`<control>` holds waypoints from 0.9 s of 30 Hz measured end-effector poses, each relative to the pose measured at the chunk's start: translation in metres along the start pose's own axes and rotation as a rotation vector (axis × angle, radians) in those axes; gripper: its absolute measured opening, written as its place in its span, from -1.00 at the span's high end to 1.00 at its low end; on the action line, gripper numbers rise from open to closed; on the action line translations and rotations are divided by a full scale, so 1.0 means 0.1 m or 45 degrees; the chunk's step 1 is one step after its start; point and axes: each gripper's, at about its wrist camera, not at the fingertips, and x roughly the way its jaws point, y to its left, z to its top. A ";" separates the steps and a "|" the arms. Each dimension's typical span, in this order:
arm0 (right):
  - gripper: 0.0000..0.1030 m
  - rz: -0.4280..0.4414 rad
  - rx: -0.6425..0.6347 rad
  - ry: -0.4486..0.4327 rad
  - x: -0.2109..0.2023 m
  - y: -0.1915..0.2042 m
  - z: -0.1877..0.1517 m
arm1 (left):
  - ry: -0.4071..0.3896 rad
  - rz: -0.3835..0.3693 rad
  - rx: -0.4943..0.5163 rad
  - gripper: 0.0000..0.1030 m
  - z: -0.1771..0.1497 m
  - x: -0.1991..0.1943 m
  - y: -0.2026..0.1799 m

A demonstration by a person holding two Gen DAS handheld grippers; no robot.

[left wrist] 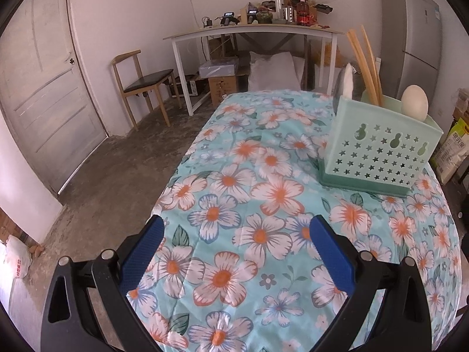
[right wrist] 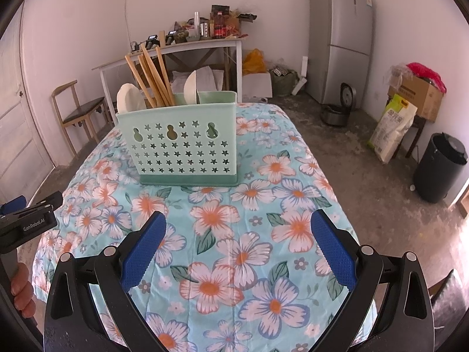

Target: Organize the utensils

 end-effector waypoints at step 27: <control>-0.84 0.021 0.001 0.003 0.01 0.00 -0.02 | 0.005 -0.020 0.034 -0.89 -0.01 -0.04 -0.08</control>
